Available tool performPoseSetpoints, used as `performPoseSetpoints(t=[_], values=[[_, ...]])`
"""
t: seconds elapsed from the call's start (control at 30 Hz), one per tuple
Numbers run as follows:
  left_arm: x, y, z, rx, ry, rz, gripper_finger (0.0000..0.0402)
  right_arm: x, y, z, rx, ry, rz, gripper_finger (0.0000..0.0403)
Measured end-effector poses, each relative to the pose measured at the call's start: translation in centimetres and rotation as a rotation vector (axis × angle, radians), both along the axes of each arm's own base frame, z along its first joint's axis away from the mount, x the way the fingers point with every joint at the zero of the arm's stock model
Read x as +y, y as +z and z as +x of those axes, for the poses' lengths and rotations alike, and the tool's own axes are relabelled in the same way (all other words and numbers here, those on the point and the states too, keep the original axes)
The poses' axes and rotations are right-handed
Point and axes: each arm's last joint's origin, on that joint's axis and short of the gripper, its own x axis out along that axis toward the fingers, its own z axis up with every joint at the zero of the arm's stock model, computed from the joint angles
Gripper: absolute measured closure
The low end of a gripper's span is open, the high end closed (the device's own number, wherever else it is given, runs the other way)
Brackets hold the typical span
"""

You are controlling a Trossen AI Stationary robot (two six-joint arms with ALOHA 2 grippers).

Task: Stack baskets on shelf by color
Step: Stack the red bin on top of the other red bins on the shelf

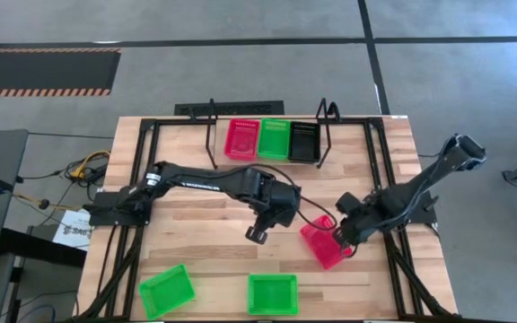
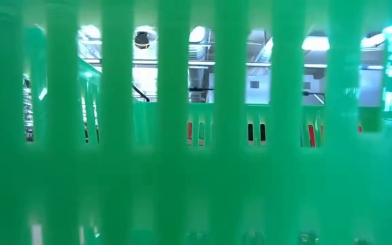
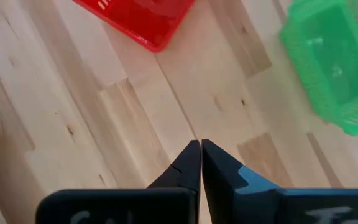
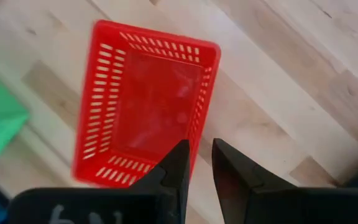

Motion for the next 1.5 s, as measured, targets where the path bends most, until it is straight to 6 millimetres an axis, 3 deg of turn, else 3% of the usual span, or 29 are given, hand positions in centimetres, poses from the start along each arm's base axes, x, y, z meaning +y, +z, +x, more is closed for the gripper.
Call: performPoseSetpoints(t=[0.13,0.23,0.43,0.7,0.87,1.0,1.1,1.17,1.3,1.5], values=[[0.2,1.8,-1.3,-0.004,0.012,0.026,0.0401,0.5,-1.8,1.4,0.091,0.001,-0.025,0.0314],[0.3,2.0,-2.1,0.041,0.032,0.053,0.0401,0.6,-3.1,2.3,0.170,0.026,-0.012,0.0302],[0.4,3.4,-4.4,0.133,0.085,0.096,0.0401,0.5,-5.2,3.9,0.261,0.090,-0.009,0.0252],[0.5,4.7,-5.9,0.145,0.138,0.152,0.0401,-0.6,-7.4,5.5,0.330,0.127,-0.014,0.0199],[0.4,4.7,-5.9,0.146,0.149,0.147,0.0401,-1.1,-9.5,6.5,0.320,0.160,0.057,0.0211],[0.5,4.7,-5.9,0.146,0.168,0.144,0.0401,-1.6,-10.2,6.7,0.358,0.179,0.064,0.0276],[0.6,4.7,-5.9,0.133,0.244,0.185,0.0401,-2.1,-10.1,7.0,0.346,0.186,0.066,0.0359],[0.8,4.9,-5.9,0.117,0.294,0.220,0.0401,-2.7,-9.5,7.0,0.323,0.203,0.057,0.0388],[1.0,5.7,-6.4,0.080,0.388,0.237,0.0401,-4.5,-7.4,6.9,0.261,0.179,-0.057,0.0396],[1.0,9.2,-9.3,-0.054,0.559,0.220,0.0401,-7.7,-0.1,5.9,0.065,0.104,-0.281,0.0399]])
